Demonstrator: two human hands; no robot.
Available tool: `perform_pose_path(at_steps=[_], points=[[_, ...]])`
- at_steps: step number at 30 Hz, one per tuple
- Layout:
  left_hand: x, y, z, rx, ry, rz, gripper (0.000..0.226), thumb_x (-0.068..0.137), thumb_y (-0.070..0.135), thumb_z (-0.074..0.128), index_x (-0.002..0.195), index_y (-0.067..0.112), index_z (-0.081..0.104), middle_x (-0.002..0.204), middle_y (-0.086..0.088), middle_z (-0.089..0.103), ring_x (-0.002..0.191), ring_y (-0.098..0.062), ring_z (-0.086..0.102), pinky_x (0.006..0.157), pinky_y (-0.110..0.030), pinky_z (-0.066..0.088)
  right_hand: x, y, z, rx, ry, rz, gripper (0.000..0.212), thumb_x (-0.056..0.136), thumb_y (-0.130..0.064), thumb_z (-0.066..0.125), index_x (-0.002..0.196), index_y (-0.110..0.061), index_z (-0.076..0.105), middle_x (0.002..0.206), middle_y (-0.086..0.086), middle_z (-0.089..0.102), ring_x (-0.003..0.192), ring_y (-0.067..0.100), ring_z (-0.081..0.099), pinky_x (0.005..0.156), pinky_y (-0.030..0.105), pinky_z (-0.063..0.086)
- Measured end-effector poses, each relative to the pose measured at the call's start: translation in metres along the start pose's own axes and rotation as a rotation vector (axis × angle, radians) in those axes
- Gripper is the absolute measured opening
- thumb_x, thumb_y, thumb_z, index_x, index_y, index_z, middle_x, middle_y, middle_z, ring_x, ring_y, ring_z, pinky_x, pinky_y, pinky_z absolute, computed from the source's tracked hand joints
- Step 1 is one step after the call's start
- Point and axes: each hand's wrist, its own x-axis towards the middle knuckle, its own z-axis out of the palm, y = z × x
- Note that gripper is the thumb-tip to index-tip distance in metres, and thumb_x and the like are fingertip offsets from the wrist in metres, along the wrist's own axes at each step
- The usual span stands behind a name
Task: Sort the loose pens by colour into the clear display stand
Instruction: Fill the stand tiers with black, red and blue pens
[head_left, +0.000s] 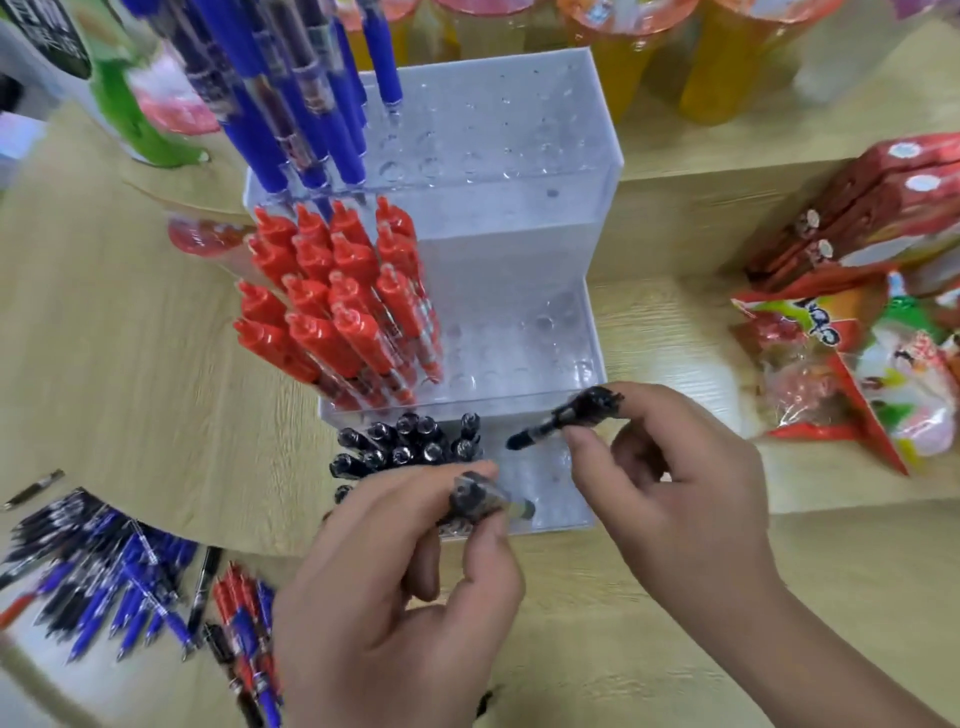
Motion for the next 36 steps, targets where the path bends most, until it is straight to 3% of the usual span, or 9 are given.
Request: perform_pose_path(at_steps=[5, 8, 11, 15, 20, 24, 28, 32, 36], points=[[0.001, -0.006, 0.02, 0.223, 0.04, 0.036, 0.023, 0.079, 0.021, 0.07, 0.096, 0.035, 0.074, 0.068, 0.02, 0.05, 0.063, 0.004, 0.044, 0.065, -0.004, 0.036, 0.002, 0.009, 0.02, -0.091, -0.04, -0.053, 0.017, 0.084, -0.036, 0.063, 0.096, -0.028, 0.07, 0.077, -0.018, 0.06, 0.058, 0.001, 0.051, 0.056, 0.017, 0.042], [0.001, -0.004, 0.027, 0.376, 0.027, -0.037, 0.02, 0.075, 0.026, 0.072, 0.091, 0.038, 0.078, 0.054, 0.019, 0.039, 0.066, 0.0, 0.042, 0.072, 0.002, 0.032, 0.002, 0.012, 0.026, -0.172, -0.052, -0.085, 0.016, 0.086, -0.039, 0.06, 0.096, -0.031, 0.07, 0.082, -0.019, 0.064, 0.059, 0.001, 0.052, 0.053, 0.024, 0.046], [0.001, -0.001, 0.031, 0.403, 0.033, -0.143, 0.015, 0.074, 0.033, 0.07, 0.085, 0.042, 0.076, 0.053, 0.015, 0.043, 0.063, -0.005, 0.042, 0.066, -0.002, 0.034, 0.003, 0.012, 0.031, -0.31, -0.094, -0.109, 0.014, 0.087, -0.041, 0.058, 0.095, -0.035, 0.068, 0.082, -0.017, 0.067, 0.064, 0.004, 0.058, 0.049, 0.027, 0.047], [0.005, 0.003, 0.031, 0.392, 0.053, -0.259, 0.021, 0.073, 0.042, 0.068, 0.093, 0.048, 0.068, 0.054, 0.011, 0.053, 0.057, -0.01, 0.053, 0.055, -0.027, 0.046, 0.006, 0.008, 0.035, -0.392, -0.116, -0.133, 0.025, 0.09, -0.045, 0.045, 0.094, -0.037, 0.068, 0.077, -0.013, 0.066, 0.065, 0.012, 0.063, 0.046, 0.027, 0.046], [0.004, 0.003, 0.033, 0.398, 0.026, -0.214, 0.014, 0.073, 0.038, 0.07, 0.084, 0.047, 0.072, 0.051, 0.015, 0.044, 0.059, -0.012, 0.051, 0.055, -0.018, 0.035, 0.006, 0.008, 0.037, -0.42, -0.1, -0.116, 0.033, 0.091, -0.05, 0.038, 0.089, -0.037, 0.069, 0.075, -0.013, 0.066, 0.066, 0.013, 0.064, 0.045, 0.028, 0.046], [0.0, 0.0, 0.037, 0.314, 0.11, -0.202, 0.015, 0.076, 0.032, 0.073, 0.085, 0.044, 0.073, 0.064, 0.023, 0.055, 0.062, -0.009, 0.052, 0.06, -0.012, 0.038, 0.004, 0.012, 0.037, -0.391, -0.082, -0.108, 0.033, 0.093, -0.05, 0.04, 0.091, -0.035, 0.069, 0.077, -0.012, 0.066, 0.068, 0.013, 0.064, 0.046, 0.029, 0.047], [0.002, 0.0, 0.041, 0.374, 0.087, -0.21, 0.017, 0.077, 0.032, 0.073, 0.088, 0.044, 0.075, 0.059, 0.026, 0.049, 0.059, -0.017, 0.056, 0.058, -0.015, 0.039, 0.003, 0.019, 0.037, -0.395, -0.09, -0.217, 0.027, 0.095, -0.04, 0.045, 0.098, -0.028, 0.069, 0.077, -0.009, 0.065, 0.067, 0.016, 0.064, 0.044, 0.029, 0.046], [0.001, -0.001, 0.038, 0.342, 0.102, -0.195, 0.017, 0.08, 0.039, 0.067, 0.095, 0.045, 0.07, 0.059, 0.014, 0.057, 0.059, -0.01, 0.049, 0.056, -0.016, 0.037, 0.005, 0.019, 0.037, -0.482, -0.063, -0.307, 0.024, 0.093, -0.037, 0.05, 0.09, -0.024, 0.07, 0.071, -0.007, 0.062, 0.062, 0.018, 0.062, 0.041, 0.028, 0.042], [0.001, -0.002, 0.037, 0.437, 0.019, -0.22, 0.013, 0.08, 0.038, 0.066, 0.088, 0.046, 0.074, 0.055, 0.011, 0.055, 0.059, -0.012, 0.047, 0.052, -0.016, 0.033, 0.006, 0.019, 0.037, -0.437, -0.051, -0.246, 0.034, 0.094, -0.046, 0.044, 0.083, -0.029, 0.071, 0.069, -0.009, 0.064, 0.06, 0.016, 0.062, 0.043, 0.027, 0.044]])
